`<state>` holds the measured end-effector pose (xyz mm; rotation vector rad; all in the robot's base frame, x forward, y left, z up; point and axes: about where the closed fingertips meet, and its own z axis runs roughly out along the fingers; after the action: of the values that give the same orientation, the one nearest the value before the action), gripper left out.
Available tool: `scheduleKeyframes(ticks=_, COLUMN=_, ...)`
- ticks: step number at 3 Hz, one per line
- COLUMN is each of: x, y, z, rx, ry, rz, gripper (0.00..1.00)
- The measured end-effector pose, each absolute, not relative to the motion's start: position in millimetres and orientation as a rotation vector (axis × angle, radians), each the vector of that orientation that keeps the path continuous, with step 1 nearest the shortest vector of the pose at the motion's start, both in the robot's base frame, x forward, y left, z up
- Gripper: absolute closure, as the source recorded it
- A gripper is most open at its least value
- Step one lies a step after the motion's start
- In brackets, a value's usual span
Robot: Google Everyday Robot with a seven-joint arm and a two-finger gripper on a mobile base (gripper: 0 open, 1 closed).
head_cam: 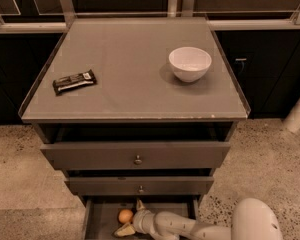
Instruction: Pick orange from bottom drawer and place on counter
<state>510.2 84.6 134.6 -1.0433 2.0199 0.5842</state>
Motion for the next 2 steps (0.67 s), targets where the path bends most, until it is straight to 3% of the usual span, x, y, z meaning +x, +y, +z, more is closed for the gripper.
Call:
scheduleKeyframes(ticks=1, x=510.1, y=84.7, z=134.4, rx=-1.044, ry=2.02, rz=0.583, gripper=0.16)
scheduleKeyframes(ticks=2, x=510.1, y=84.7, z=134.4, rx=-1.044, ry=2.02, rz=0.584, gripper=0.42)
